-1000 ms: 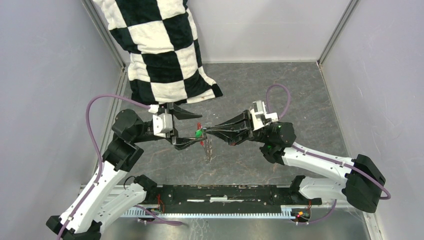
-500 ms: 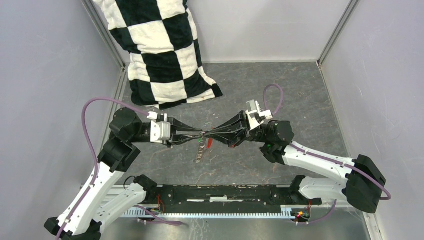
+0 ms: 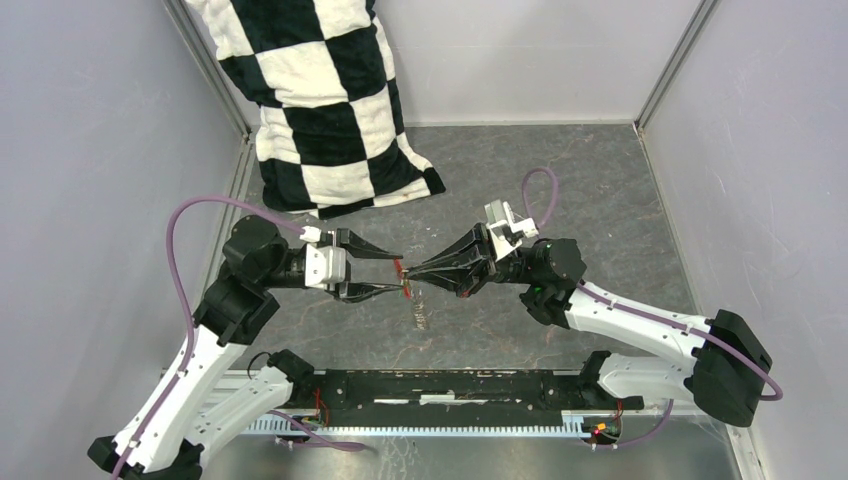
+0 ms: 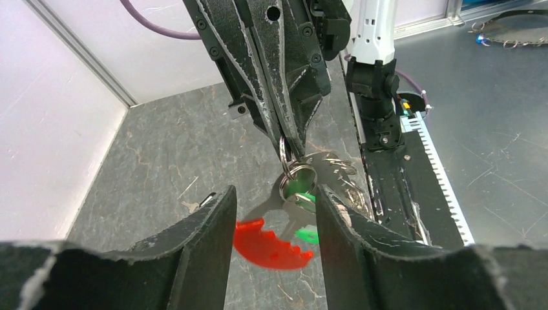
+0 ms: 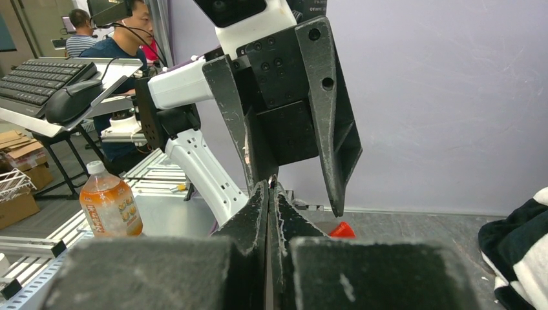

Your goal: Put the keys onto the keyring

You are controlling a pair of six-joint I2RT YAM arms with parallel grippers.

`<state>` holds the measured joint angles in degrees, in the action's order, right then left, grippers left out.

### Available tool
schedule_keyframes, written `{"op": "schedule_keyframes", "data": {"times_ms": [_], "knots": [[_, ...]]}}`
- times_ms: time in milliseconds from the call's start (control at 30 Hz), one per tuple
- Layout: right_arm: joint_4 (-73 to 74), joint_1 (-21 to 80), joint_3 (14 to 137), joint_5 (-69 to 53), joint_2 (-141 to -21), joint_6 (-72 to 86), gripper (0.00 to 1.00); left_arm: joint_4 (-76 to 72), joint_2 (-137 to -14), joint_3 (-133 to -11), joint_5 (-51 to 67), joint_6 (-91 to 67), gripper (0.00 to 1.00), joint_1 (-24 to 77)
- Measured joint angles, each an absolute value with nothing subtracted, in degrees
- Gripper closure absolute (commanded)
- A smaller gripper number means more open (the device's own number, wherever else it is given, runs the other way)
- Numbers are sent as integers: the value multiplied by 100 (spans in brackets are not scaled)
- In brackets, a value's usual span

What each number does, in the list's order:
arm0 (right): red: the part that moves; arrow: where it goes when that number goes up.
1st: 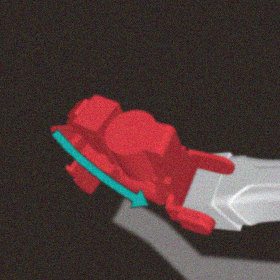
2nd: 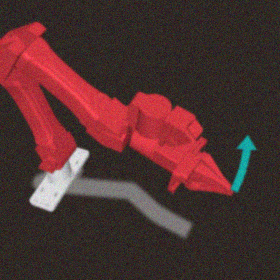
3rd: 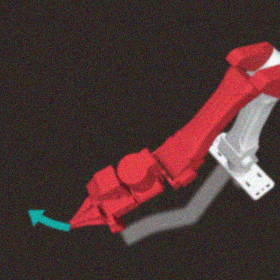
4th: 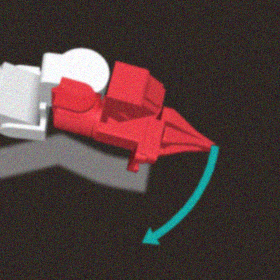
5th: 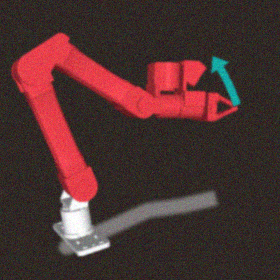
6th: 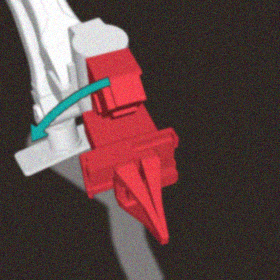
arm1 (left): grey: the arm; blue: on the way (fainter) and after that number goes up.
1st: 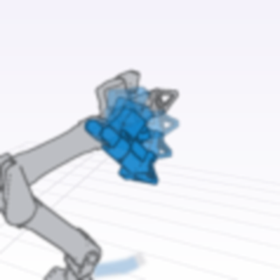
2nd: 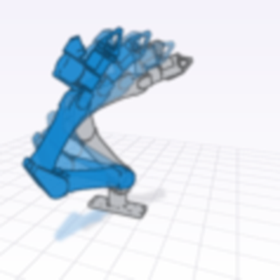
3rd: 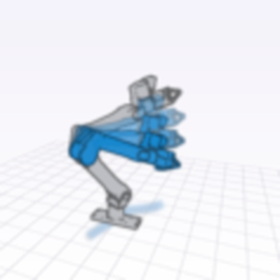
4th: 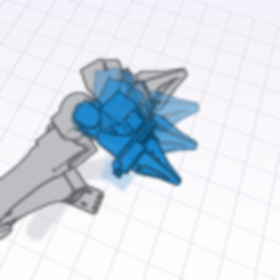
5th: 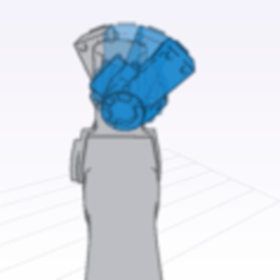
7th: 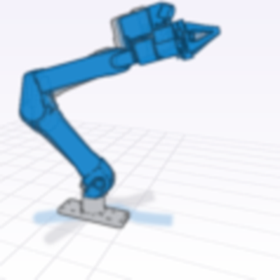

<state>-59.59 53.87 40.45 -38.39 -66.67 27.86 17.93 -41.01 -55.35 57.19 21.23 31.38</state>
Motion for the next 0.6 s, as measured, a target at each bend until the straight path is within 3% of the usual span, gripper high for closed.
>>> {"op": "schedule_keyframes", "data": {"times_ms": [133, 367, 600], "knots": [[-5905, 5365, 4049, -3839, -6667, 2783, 100, 1796, -4036, -5535, 5708, 2132, 49, 3138], [-5857, 5288, 4049, -3793, -6665, 2786, 100, 1813, -3933, -5535, 5706, 2158, 66, 3138], [-5861, 5251, 4049, -3723, -6611, 2829, 100, 1872, -3795, -5424, 5601, 2152, 54, 3138]]}}
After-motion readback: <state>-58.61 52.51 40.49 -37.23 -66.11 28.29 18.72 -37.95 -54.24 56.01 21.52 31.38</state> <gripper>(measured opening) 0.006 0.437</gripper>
